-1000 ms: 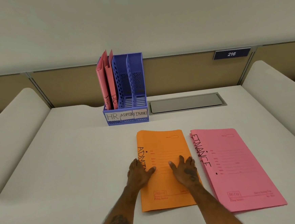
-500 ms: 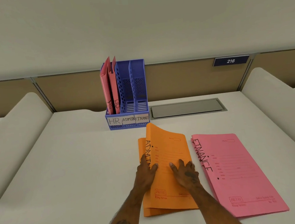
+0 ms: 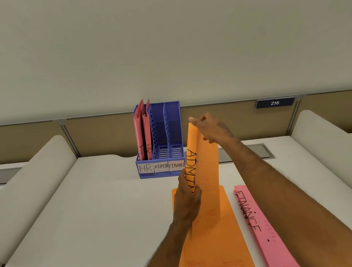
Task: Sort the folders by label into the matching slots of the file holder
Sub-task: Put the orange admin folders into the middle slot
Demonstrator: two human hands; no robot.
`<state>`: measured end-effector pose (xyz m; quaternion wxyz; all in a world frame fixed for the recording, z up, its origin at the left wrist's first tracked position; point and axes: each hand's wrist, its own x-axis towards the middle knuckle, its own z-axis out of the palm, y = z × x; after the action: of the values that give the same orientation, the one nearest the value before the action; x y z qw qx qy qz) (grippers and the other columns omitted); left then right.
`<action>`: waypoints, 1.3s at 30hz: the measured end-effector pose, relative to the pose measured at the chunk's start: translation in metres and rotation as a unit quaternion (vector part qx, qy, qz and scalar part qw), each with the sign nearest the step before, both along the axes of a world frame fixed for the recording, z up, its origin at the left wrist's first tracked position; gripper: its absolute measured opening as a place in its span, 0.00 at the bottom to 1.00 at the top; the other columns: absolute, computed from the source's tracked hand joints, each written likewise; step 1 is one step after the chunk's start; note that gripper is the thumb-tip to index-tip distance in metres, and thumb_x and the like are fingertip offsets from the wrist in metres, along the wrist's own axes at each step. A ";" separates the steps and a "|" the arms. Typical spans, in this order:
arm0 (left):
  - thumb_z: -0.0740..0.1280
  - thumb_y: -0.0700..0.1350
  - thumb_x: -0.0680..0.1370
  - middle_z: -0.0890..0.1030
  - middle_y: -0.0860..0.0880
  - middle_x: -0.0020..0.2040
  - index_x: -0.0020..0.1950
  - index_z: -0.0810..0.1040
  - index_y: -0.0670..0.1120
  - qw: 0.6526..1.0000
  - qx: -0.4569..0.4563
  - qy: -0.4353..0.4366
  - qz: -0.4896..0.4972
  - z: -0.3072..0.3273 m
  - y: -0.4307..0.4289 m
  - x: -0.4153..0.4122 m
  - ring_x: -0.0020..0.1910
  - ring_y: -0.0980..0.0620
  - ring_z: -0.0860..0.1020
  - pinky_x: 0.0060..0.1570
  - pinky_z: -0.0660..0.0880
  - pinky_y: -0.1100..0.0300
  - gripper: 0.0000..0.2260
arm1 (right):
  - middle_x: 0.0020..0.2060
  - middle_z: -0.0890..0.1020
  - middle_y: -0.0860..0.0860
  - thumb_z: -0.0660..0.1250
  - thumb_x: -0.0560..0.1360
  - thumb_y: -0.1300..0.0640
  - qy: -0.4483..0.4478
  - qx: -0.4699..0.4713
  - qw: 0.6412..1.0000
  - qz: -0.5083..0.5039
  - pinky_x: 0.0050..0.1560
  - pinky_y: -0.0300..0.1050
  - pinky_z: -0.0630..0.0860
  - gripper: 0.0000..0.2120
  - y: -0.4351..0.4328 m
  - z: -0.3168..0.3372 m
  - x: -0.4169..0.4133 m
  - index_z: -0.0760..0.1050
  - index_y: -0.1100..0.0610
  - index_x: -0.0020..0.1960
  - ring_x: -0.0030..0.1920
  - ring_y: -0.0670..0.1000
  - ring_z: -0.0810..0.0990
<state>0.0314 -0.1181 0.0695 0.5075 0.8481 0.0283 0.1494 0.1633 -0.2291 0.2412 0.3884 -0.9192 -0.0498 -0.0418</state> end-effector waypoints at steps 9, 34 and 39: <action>0.65 0.45 0.79 0.79 0.46 0.63 0.74 0.53 0.55 0.987 0.080 -0.125 0.058 0.033 -0.010 0.003 0.49 0.51 0.82 0.46 0.83 0.53 0.29 | 0.28 0.78 0.50 0.66 0.74 0.39 -0.042 -0.079 0.996 -0.027 0.25 0.41 0.79 0.20 0.017 0.064 -0.007 0.70 0.54 0.35 0.21 0.51 0.80; 0.65 0.61 0.75 0.42 0.44 0.81 0.80 0.40 0.53 0.893 0.446 -0.038 0.042 0.122 0.192 0.129 0.79 0.41 0.40 0.73 0.42 0.37 0.43 | 0.21 0.61 0.48 0.63 0.69 0.55 -0.328 -0.093 0.939 0.045 0.25 0.40 0.59 0.19 0.070 0.145 0.006 0.57 0.56 0.25 0.21 0.49 0.58; 0.68 0.58 0.75 0.41 0.43 0.81 0.80 0.42 0.52 0.873 0.488 0.003 -0.018 0.141 0.204 0.172 0.79 0.42 0.38 0.74 0.42 0.37 0.45 | 0.20 0.61 0.48 0.63 0.70 0.57 -0.341 -0.067 0.937 0.043 0.26 0.38 0.58 0.20 0.081 0.139 0.024 0.57 0.56 0.25 0.21 0.47 0.59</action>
<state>0.2033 0.0857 0.2102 0.0320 0.9887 -0.0624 0.1328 0.1876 -0.1479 0.3802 0.2870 -0.8708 -0.2216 -0.3321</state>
